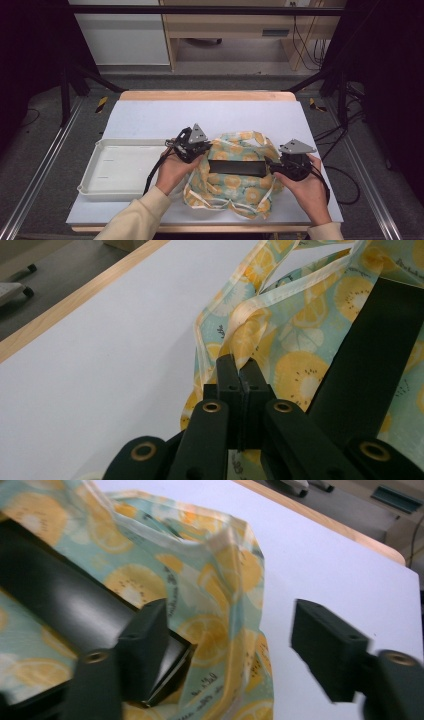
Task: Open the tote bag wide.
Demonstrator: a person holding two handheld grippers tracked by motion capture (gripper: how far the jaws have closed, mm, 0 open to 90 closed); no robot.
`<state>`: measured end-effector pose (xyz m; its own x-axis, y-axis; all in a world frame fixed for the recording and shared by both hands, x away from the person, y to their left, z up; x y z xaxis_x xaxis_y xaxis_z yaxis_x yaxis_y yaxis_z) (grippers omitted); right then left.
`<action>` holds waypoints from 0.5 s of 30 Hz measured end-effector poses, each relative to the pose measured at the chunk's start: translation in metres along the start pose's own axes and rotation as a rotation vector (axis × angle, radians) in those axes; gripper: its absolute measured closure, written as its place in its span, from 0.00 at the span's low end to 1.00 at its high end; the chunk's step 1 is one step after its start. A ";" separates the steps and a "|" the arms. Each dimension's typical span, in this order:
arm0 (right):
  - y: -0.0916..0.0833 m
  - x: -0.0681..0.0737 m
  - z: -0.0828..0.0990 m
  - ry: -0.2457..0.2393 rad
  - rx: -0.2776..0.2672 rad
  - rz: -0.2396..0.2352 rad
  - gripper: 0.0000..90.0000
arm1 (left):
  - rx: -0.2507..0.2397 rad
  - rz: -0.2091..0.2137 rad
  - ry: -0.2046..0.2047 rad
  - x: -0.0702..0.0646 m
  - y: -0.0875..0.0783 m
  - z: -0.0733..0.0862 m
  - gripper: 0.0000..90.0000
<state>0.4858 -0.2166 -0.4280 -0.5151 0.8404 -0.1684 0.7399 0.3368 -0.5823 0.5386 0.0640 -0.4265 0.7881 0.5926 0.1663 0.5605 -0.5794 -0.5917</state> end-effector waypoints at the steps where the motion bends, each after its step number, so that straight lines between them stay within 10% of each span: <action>1: -0.001 0.001 -0.002 -0.001 -0.005 -0.007 0.31 | -0.003 -0.006 -0.001 0.000 0.000 -0.001 1.00; 4: 0.003 0.001 -0.005 -0.001 -0.007 -0.012 0.37 | -0.020 -0.021 0.003 0.001 0.001 -0.004 1.00; 9: 0.019 0.000 -0.005 -0.022 -0.017 -0.033 0.91 | -0.013 -0.038 0.011 0.009 0.000 -0.006 1.00; 15: 0.040 -0.007 0.002 -0.009 -0.022 -0.054 1.00 | 0.070 -0.049 0.048 0.014 0.015 0.001 1.00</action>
<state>0.5183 -0.2098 -0.4514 -0.5584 0.8168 -0.1449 0.7205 0.3909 -0.5729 0.5575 0.0638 -0.4336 0.7724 0.5907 0.2335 0.5811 -0.5086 -0.6354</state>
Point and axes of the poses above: each handheld gripper's, and its own axes: y roughly forward along the jaws, z roughly out of its underside, x roughly to its left, the point moved 4 cm from there along y, roughly forward along the jaws, and after that the axes turned 2 degrees about -z, right-handed, at the moved point
